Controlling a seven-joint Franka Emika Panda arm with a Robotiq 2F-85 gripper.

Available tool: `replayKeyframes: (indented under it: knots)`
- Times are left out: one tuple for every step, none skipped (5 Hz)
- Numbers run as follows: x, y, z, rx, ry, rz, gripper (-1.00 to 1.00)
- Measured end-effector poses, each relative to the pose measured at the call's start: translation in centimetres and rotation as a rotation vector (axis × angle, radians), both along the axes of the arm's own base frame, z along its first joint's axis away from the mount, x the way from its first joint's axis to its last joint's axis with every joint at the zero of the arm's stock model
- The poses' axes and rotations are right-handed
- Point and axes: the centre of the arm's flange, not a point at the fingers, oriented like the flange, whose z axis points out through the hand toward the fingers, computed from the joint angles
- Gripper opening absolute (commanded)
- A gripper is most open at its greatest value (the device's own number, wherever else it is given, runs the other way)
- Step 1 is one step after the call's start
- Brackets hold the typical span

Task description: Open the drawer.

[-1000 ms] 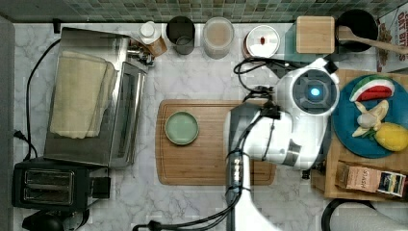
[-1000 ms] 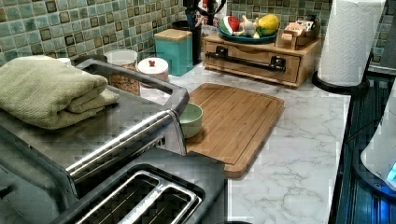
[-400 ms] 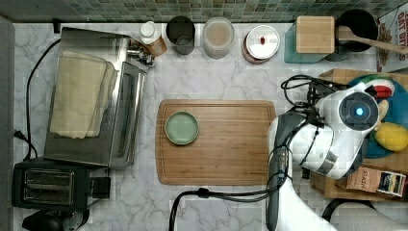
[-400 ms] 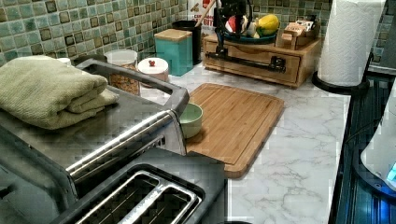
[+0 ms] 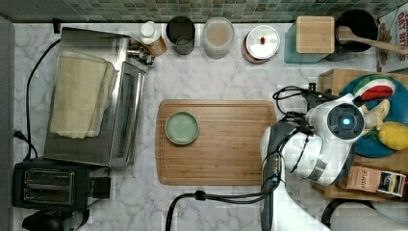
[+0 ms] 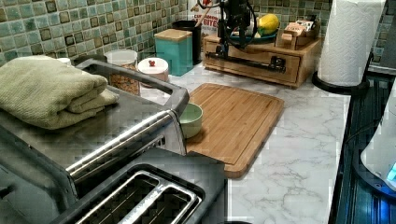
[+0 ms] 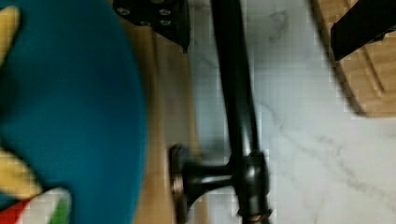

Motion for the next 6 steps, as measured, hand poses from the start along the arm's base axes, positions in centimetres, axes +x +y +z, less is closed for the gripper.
replayKeyframes:
  knots:
    - [-0.4,1.3,-0.7,-0.022,0.017,0.050,1.00]
    - [-0.4,1.7,-1.1,-0.051,0.036,0.096,1.00]
    - [-0.2,1.6,-1.4,-0.061,0.012,0.101,1.00]
    - [0.1,1.1,-1.7,-0.077,-0.028,0.102,1.00]
    - [0.2,0.7,-2.2,-0.072,-0.043,0.087,1.00]
    - [-0.1,0.9,-4.0,-0.059,-0.015,0.085,1.00]
